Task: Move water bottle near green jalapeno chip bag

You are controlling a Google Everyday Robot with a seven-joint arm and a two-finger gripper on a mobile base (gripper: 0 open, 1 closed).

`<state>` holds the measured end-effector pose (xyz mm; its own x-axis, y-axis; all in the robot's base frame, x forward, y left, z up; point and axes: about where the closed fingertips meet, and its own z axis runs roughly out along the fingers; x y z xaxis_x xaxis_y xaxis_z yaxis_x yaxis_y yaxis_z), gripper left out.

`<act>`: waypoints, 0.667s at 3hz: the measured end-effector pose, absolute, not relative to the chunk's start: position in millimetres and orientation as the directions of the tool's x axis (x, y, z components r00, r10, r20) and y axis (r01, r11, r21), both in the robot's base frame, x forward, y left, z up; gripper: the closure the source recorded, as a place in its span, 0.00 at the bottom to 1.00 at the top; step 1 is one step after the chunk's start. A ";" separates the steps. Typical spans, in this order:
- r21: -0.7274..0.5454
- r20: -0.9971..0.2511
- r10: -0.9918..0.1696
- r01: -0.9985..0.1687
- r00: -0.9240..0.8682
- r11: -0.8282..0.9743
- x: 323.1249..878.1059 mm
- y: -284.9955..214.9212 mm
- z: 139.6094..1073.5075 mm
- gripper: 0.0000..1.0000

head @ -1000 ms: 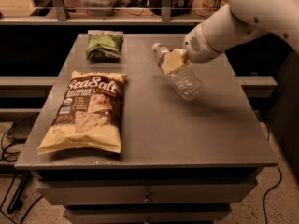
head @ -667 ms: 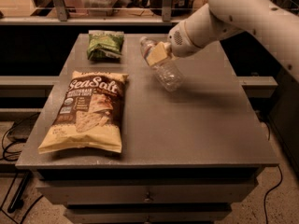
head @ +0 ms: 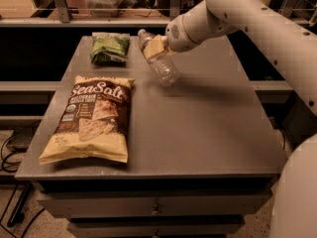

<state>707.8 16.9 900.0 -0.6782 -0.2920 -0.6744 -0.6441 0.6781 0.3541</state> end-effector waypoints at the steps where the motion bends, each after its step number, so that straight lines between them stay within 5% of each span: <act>1: 0.377 -0.680 -0.258 -0.628 -0.687 0.681 711.9 23.1 893.5 1.00; 2: 0.400 -0.703 -0.216 -0.628 -0.677 0.667 729.3 41.0 892.1 1.00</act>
Offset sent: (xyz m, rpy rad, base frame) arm 0.0512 0.0452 -0.0022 0.1577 -0.0496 -0.0491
